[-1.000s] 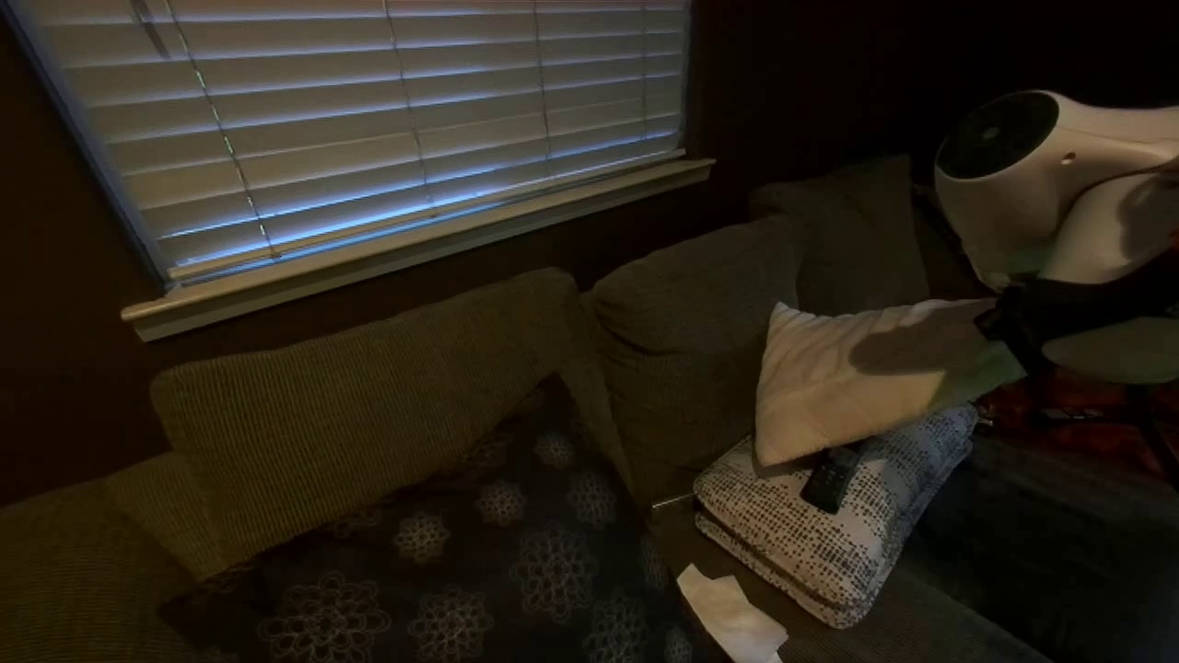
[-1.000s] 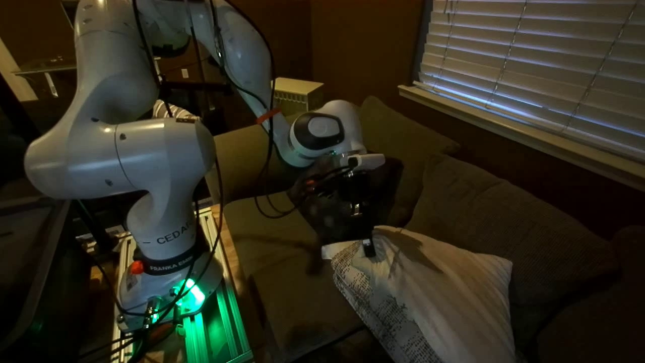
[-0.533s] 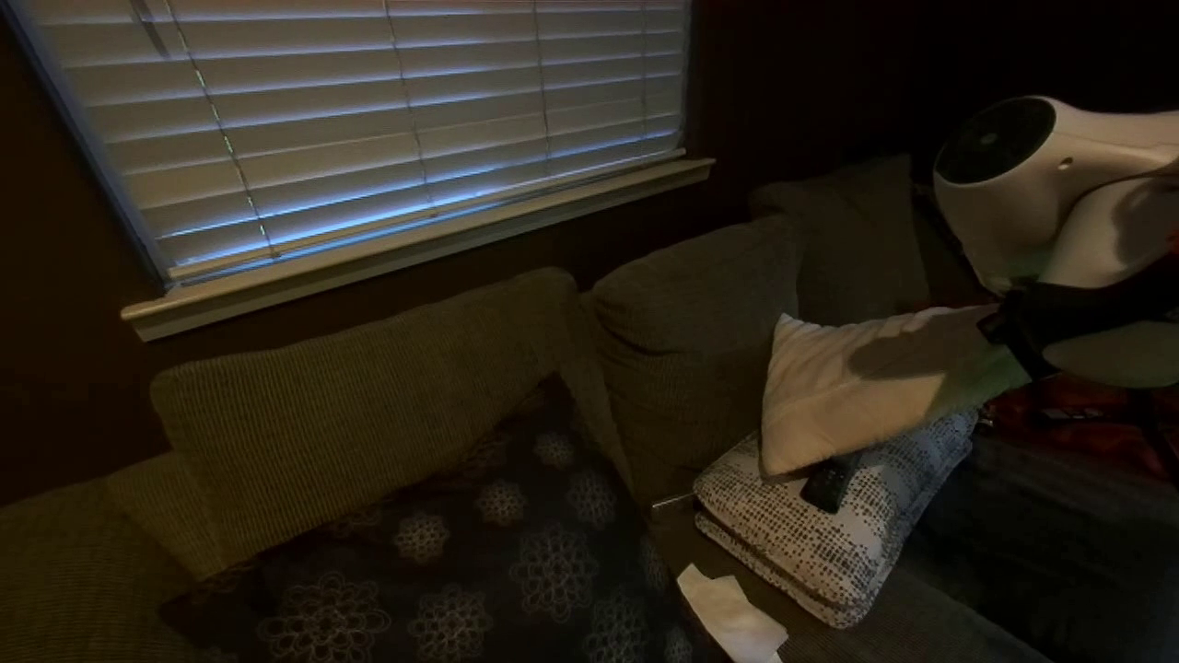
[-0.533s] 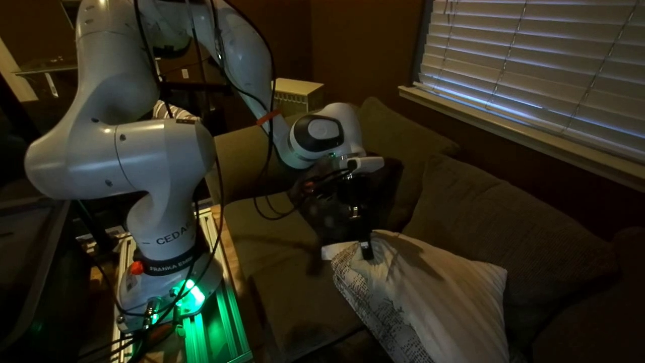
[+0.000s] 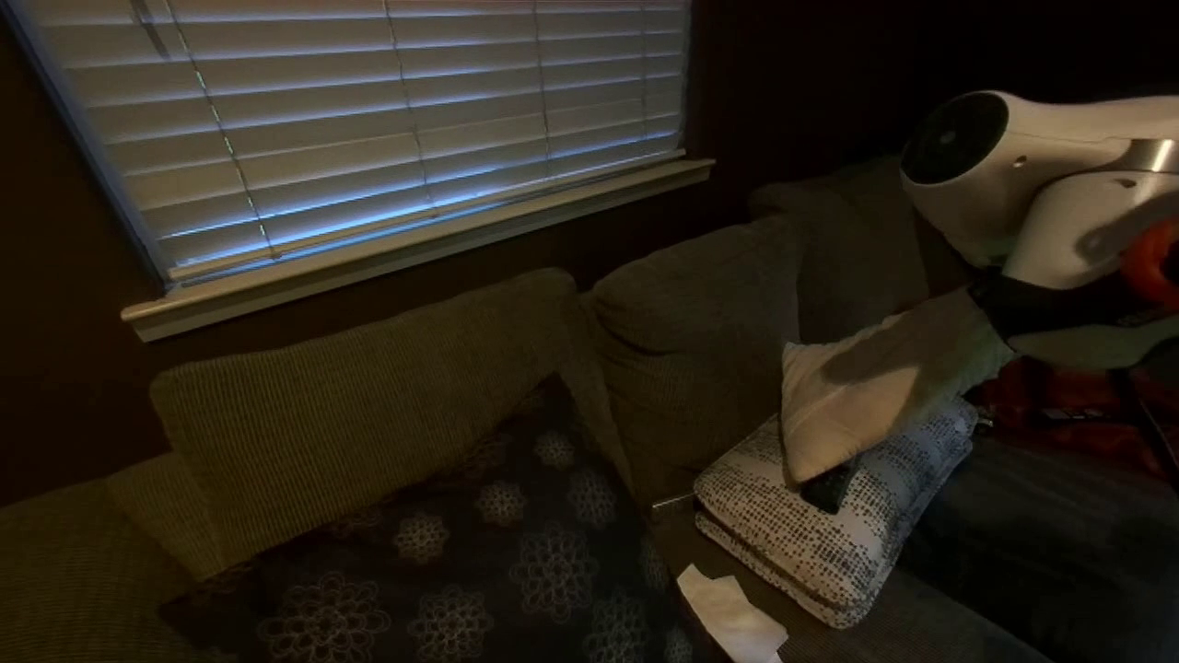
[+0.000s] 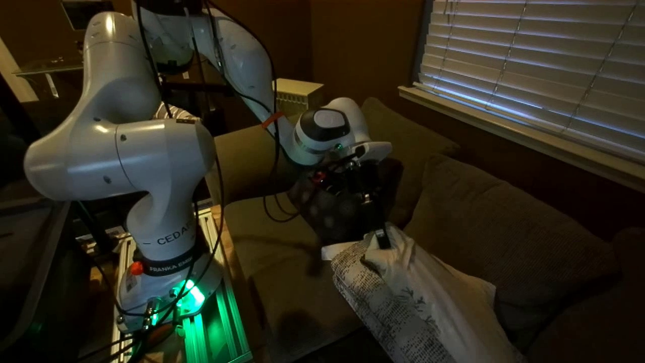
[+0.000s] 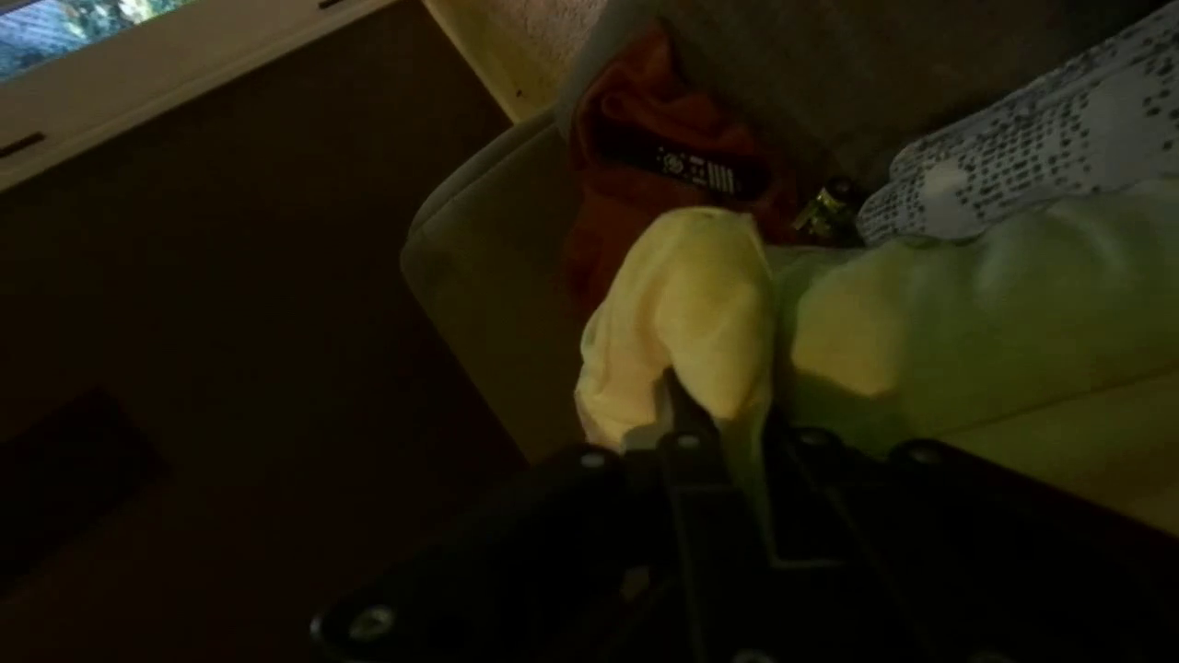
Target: Make the white pillow sit straight
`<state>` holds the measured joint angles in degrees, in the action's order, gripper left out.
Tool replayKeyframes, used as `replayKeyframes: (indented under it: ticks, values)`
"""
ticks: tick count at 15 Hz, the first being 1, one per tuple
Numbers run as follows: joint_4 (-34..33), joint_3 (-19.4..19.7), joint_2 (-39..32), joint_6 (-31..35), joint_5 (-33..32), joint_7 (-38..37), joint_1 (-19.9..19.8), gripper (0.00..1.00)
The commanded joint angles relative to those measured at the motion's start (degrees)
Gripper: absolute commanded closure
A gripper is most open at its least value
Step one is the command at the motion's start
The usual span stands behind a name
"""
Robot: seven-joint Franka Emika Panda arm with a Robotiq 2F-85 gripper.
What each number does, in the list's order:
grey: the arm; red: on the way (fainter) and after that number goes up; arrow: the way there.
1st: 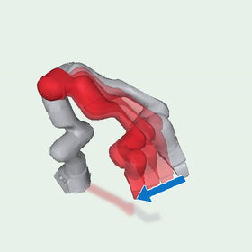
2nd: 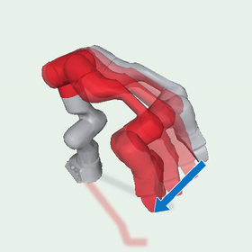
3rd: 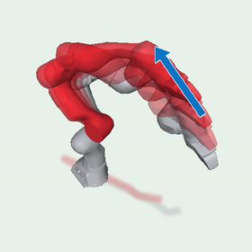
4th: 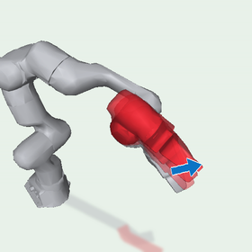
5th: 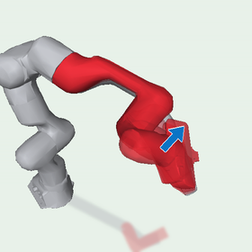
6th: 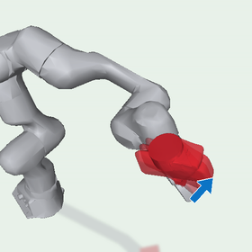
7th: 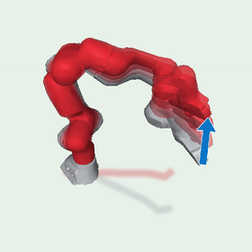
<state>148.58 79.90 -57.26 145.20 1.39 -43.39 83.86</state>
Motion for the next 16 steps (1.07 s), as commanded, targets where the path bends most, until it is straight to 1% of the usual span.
replayKeyframes:
  ticks: [1, 3, 6, 10, 13, 16]
  values:
    - [-6.5, 1.1, -8.4, -4.2, -3.4, 0.0, -0.8, 0.97]
    - [-9.7, 0.5, -11.1, -3.6, -4.7, -0.1, -2.1, 0.97]
    - [-13.6, 0.7, -14.8, -1.6, -6.0, -0.4, -2.9, 0.97]
    - [-20.1, -0.7, -19.1, -2.4, -6.4, -1.0, -5.1, 0.97]
    - [-24.3, -1.6, -21.8, -0.4, -6.2, -1.6, -6.5, 0.97]
    - [-27.6, -1.2, -26.0, 2.7, -5.9, -3.7, -6.8, 0.97]
